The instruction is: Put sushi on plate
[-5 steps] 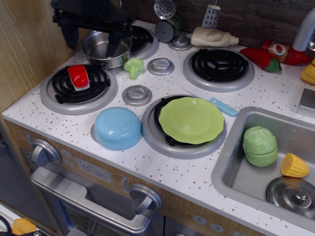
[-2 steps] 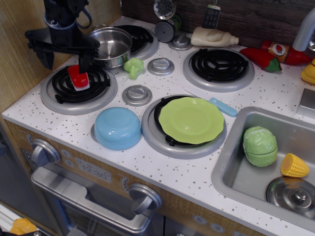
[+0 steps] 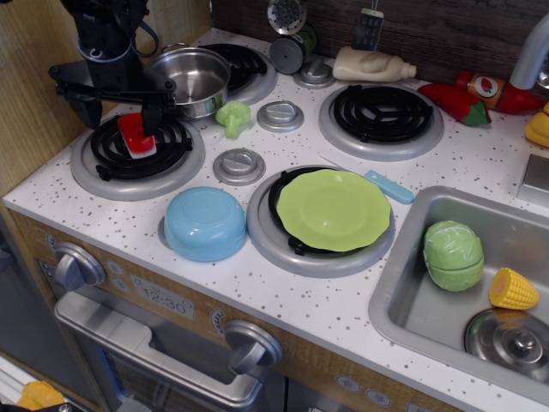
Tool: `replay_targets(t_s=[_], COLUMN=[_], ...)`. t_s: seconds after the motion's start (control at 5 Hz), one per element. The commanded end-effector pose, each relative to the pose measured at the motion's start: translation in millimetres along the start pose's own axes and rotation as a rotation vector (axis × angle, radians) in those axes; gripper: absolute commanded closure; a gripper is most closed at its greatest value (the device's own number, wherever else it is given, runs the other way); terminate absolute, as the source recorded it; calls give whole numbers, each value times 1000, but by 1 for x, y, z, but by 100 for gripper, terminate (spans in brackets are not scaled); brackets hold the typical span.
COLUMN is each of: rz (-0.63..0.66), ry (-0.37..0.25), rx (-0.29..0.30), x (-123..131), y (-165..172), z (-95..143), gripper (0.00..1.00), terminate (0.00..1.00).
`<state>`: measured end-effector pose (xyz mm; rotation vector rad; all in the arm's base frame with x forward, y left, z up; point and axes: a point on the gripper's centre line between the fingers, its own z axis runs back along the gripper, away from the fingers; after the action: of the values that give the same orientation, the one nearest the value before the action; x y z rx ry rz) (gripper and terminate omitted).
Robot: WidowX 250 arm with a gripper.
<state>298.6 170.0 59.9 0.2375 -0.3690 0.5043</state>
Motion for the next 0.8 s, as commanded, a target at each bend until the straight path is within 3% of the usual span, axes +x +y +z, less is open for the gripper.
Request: replay_targets(t_s=[0.0, 0.2, 0.4, 0.6], rz=[-11, -1, 6, -1], ry=[-53, -46, -82, -68], rx=[-21, -26, -30, -39], x=[11, 12, 11, 11], y=[-3, -3, -3, -3], z=[3, -7, -21, -21], gripper=[0, 0, 0, 0], terminate=[0, 0, 0, 0])
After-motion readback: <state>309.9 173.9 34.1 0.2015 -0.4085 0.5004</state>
